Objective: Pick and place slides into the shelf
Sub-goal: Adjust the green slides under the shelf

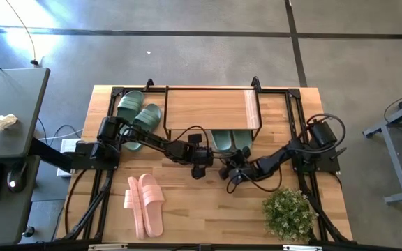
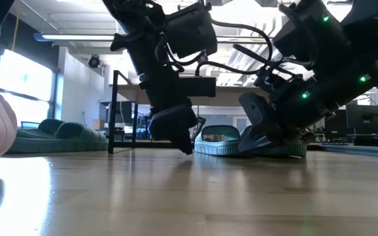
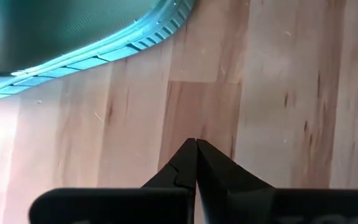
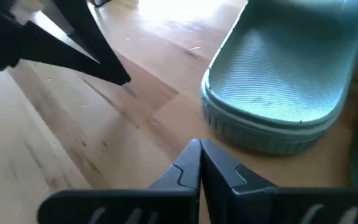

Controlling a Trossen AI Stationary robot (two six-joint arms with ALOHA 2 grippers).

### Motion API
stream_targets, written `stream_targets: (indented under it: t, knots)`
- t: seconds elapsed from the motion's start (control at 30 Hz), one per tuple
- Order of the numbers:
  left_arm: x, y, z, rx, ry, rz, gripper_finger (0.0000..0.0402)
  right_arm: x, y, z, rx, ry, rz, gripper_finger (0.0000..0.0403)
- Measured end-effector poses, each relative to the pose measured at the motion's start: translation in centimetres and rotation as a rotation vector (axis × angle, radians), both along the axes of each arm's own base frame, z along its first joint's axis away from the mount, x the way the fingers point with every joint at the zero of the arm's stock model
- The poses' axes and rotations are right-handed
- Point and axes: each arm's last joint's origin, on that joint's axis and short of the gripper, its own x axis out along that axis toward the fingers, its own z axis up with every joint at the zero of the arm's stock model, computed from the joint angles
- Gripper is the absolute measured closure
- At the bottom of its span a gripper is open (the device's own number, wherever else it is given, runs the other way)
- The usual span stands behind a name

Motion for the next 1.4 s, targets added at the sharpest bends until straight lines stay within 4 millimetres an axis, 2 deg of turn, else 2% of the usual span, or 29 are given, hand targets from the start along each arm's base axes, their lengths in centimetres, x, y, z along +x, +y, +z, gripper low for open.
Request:
stream_targets:
  t: [0.3,0.57,0.77,0.97,1.17,1.4]
  knots:
    - [0.0,-1.0,0.1,-0.035,-0.007,-0.024,0.0402,-0.2,2.0,0.5,-0.015,-0.045,0.078,0.0403]
    - [-0.4,-3.3,1.4,-0.012,-0.024,-0.076,0.0402,-0.9,4.4,3.9,-0.093,-0.092,0.252,0.0403]
    - [-0.8,-4.7,3.9,0.039,-0.071,-0.144,0.0402,-2.0,5.4,7.1,-0.137,-0.124,0.354,0.0403]
    - [-1.7,-5.8,7.0,0.084,-0.127,-0.212,0.0402,-3.7,5.0,11.2,-0.191,-0.159,0.408,0.0403]
    - [-2.8,-6.0,10.7,0.115,-0.217,-0.242,0.0402,-5.9,3.7,15.1,-0.235,-0.200,0.433,0.0403]
    - [-4.2,-5.8,13.8,0.139,-0.282,-0.289,0.0402,-8.6,2.0,16.7,-0.234,-0.144,0.424,0.0403]
